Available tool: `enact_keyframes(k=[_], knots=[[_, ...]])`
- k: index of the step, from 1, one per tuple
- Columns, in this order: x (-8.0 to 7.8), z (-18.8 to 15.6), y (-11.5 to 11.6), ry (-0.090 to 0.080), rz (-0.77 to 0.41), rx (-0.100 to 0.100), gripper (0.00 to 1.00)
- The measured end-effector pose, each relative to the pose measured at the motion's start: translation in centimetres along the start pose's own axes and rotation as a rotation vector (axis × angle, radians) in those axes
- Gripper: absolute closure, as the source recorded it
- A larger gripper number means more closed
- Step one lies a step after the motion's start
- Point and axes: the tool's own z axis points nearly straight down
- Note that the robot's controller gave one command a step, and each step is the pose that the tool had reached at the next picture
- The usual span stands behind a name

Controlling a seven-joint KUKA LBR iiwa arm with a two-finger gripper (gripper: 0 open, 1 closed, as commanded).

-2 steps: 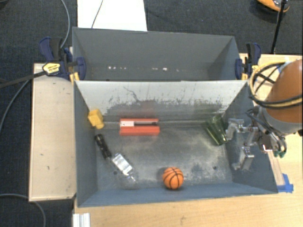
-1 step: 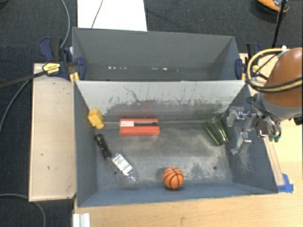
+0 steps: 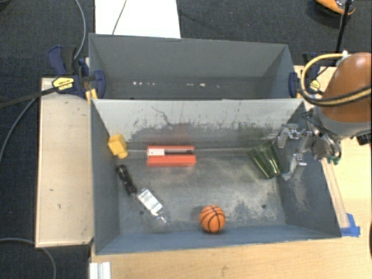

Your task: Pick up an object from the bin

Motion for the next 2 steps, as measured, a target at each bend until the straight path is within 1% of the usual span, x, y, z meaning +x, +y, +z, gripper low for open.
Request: enact_keyframes(k=[1, 2], knots=[[0.7, 2.0, 1.1, 0.0, 0.22, -0.001, 0.0], [-1.6, 8.2, 0.6, -0.014, 0.318, -0.001, 0.0]])
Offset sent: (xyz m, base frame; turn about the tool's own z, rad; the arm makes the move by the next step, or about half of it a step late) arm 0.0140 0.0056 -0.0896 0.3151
